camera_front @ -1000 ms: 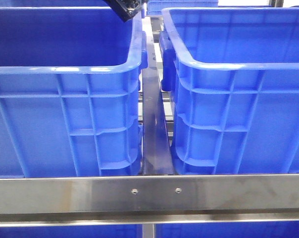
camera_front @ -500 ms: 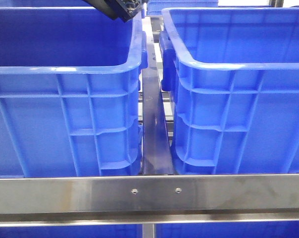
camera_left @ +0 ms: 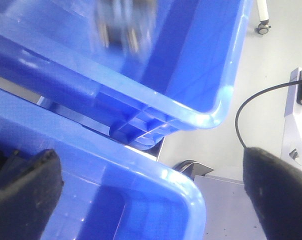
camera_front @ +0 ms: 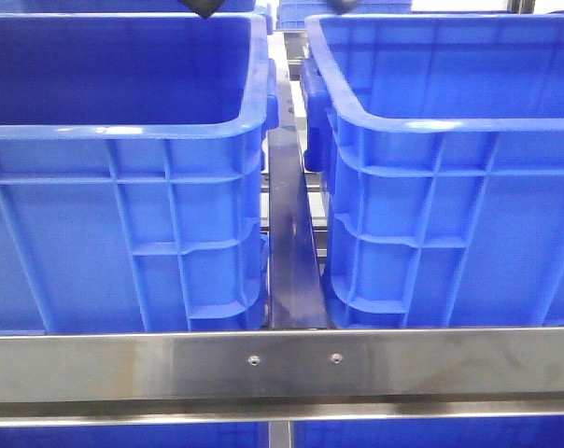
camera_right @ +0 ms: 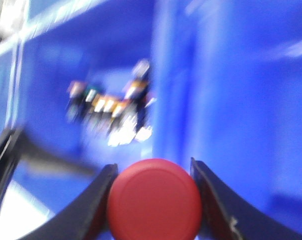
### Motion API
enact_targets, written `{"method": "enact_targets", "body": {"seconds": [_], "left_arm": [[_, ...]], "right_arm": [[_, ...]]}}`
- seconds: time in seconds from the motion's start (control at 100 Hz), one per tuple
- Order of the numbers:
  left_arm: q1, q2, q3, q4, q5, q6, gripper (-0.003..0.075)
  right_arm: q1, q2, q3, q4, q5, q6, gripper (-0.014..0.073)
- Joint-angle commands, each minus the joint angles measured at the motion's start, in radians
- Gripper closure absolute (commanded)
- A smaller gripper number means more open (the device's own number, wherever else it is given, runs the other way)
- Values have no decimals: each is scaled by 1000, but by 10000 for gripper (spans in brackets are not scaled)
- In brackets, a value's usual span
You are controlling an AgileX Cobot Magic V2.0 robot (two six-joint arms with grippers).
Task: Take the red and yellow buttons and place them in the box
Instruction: 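Lower the red button into the empty crate with the right gripper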
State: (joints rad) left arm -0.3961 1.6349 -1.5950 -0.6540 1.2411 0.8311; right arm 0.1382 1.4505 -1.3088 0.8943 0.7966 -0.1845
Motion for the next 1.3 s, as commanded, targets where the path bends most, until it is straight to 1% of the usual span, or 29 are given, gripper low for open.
{"method": "enact_targets", "body": {"seconds": [0.0, 0.13, 0.23, 0.34, 0.55, 0.61, 0.74, 0.86, 1.11, 1.29], "left_arm": [[-5, -48, -35, -51, 26, -11, 31], [-5, -48, -35, -51, 26, -11, 31], [-5, -48, -35, -51, 26, -11, 31], [-5, -48, -35, -51, 26, -19, 31], [-5, -48, -35, -51, 26, -28, 31], [-5, -48, -35, -51, 26, -28, 31], [-5, -48, -35, -51, 26, -34, 31], [-5, -48, -35, -51, 26, -34, 31], [-5, -48, -35, -51, 26, -34, 31], [-5, -48, -35, -51, 26, -34, 31]], "right_arm": [[-63, -41, -36, 42, -30, -31, 517], [-142, -30, -36, -1, -90, -112, 517], [-171, 3, -36, -45, -141, -172, 517], [-175, 55, -36, -90, -204, -281, 517], [-164, 142, -36, -89, -325, -504, 517], [-162, 166, -36, -89, -372, -543, 517], [-161, 208, -36, -88, -466, -555, 517], [-146, 240, -36, -88, -498, -559, 517], [-76, 303, -36, -89, -641, -634, 517], [-66, 344, -36, -89, -702, -674, 517]]}}
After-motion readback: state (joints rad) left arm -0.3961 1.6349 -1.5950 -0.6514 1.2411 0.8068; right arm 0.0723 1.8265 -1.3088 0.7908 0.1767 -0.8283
